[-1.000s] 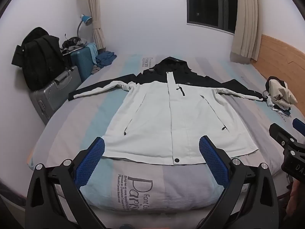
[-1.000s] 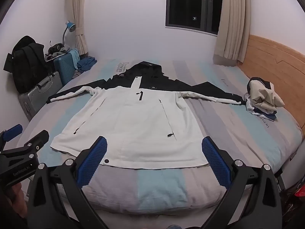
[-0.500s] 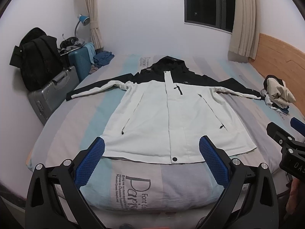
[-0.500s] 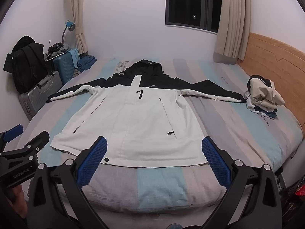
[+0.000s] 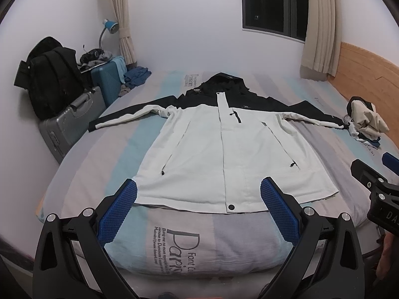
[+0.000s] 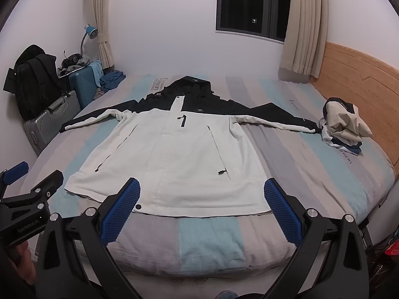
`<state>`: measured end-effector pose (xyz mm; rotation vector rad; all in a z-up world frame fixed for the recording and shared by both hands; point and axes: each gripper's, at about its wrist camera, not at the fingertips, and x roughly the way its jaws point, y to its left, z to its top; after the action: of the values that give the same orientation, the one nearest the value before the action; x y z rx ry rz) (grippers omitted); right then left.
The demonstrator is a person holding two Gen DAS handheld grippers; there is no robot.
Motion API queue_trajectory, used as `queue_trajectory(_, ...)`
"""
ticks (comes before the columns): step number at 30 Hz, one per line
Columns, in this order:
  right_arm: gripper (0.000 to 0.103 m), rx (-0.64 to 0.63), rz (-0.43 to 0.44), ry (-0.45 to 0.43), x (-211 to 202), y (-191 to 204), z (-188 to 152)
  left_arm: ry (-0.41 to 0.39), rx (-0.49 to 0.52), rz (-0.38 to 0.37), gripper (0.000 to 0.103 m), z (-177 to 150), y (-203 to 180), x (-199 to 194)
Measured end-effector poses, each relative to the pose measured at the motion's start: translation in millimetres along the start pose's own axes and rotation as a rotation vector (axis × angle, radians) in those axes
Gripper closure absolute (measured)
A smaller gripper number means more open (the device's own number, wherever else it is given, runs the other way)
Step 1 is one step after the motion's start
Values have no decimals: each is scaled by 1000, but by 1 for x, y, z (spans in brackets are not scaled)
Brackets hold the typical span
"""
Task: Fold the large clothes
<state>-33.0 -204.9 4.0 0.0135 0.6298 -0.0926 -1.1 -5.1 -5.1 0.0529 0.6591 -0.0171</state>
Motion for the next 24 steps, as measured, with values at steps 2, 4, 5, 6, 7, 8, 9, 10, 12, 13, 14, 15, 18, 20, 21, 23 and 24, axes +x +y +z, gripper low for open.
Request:
queue_trajectory(2,7,1,1,1,1,0,1,0,-2,-1,6,0,1,0)
queue_trajectory(4,7,0,-1,1,1,-1,1,1,-2,-1,6,0,0,1)
queue_trajectory(5,7,0,0,2,1,-1,1,2,-1,-3,6,-1,1,1)
queue_trajectory(6,7,-1,1,1,1,-1,1,3,-2,-3,6,-2,1,1)
queue_trajectory(7,7,0,1,0,1,-1,1,5,-3,-3,6,-2,1,1)
queue_trajectory(8,7,-1,1,1,1,-2,2,3,-3,-4,6,-2,2,0)
queue_trajectory(9,7,-2,2,1,1,-1,1,2,-2,-3,6,-1,2,0)
queue_trajectory(10,7,-3,1,2,1,-1,2,-1,-2,1,6,-1,2,0)
queue_trajectory(12,7,0,1,5,0,-1,1,-1,-7,-2,6,-1,3,0)
queue_trajectory(13,7,-1,3,4,1,-1,2,-2,-9,-2,6,-2,3,0)
queue_trajectory(14,7,-4,1,5,1,0,1,-2,-8,-2,6,-2,4,0)
queue_trajectory(15,7,-9,-1,5,1,1,1,-1,-6,-2,6,-2,4,0)
queue_trajectory(18,7,-10,-2,5,0,0,0,3,-8,-3,6,-2,4,0)
queue_trajectory(20,7,-6,-1,7,0,0,-1,5,-7,-5,6,-2,4,-1)
queue_trajectory(21,7,-6,-1,8,0,0,-1,6,-7,-5,6,-2,4,-1)
queue_trajectory(23,7,-6,-2,6,-1,0,-1,9,-10,-10,6,-1,5,-1)
queue_trajectory(24,7,-6,-3,6,-1,0,-1,9,-10,-9,6,-1,5,-1)
